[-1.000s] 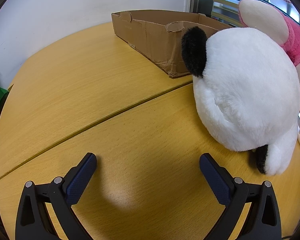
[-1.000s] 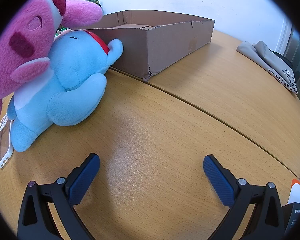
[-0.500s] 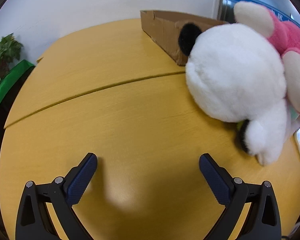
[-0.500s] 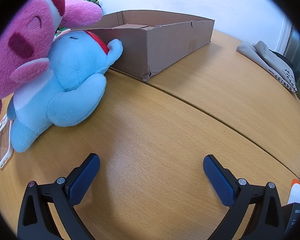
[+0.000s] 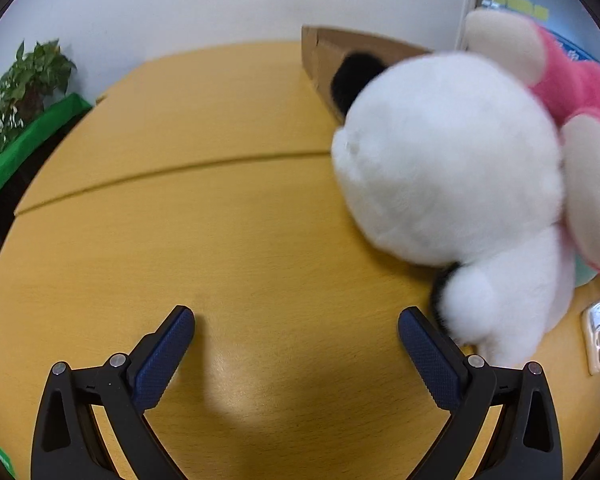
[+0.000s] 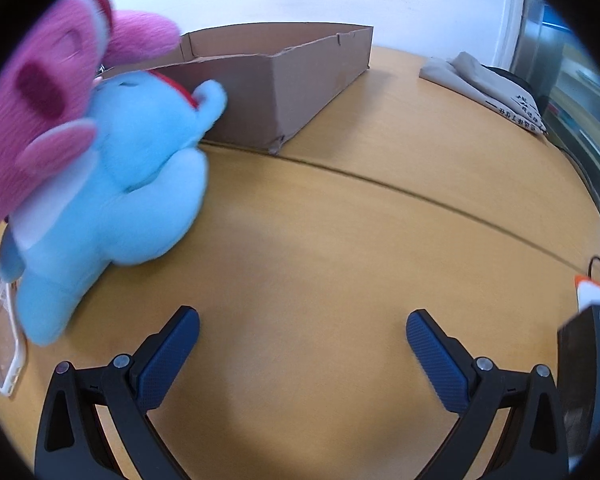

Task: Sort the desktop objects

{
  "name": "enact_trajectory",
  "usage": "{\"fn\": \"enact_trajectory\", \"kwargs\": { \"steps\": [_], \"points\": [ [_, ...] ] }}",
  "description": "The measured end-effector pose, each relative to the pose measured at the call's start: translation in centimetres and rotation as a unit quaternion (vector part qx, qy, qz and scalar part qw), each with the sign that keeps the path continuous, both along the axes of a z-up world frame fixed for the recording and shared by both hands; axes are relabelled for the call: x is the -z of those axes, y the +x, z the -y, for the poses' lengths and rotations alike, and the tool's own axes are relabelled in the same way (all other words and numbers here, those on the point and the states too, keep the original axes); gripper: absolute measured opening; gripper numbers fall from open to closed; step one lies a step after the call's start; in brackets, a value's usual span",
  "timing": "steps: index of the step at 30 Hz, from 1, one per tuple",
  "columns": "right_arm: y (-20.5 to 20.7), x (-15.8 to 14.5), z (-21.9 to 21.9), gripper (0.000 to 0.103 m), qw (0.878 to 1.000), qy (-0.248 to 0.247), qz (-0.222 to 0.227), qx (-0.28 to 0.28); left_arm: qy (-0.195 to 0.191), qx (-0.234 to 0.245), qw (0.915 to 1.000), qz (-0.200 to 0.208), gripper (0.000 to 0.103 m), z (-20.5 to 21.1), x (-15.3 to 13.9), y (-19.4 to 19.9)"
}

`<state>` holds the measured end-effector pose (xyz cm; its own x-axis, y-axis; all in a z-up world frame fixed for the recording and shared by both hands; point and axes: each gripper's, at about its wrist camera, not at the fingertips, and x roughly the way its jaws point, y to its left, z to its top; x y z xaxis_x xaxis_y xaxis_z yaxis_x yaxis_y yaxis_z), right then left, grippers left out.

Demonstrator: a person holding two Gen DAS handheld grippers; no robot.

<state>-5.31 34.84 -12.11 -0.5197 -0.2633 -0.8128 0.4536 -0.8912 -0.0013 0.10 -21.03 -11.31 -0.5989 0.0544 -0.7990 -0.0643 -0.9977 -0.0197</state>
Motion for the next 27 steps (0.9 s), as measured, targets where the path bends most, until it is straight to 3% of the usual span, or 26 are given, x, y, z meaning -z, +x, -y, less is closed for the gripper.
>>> {"fn": "enact_trajectory", "kwargs": {
  "steps": [12, 27],
  "points": [
    [1.3, 0.0, 1.1, 0.103, 0.998, -0.001, -0.001, 0.063, -0.010, -0.008, 0.9999, 0.003, 0.103, -1.6, -0.1, 0.1],
    [1.4, -0.1, 1.0, 0.103, 0.997, -0.003, 0.000, 0.072, -0.006, -0.018, 0.9998, 0.005, 0.103, -1.6, -0.3, -1.3]
  ]
}}
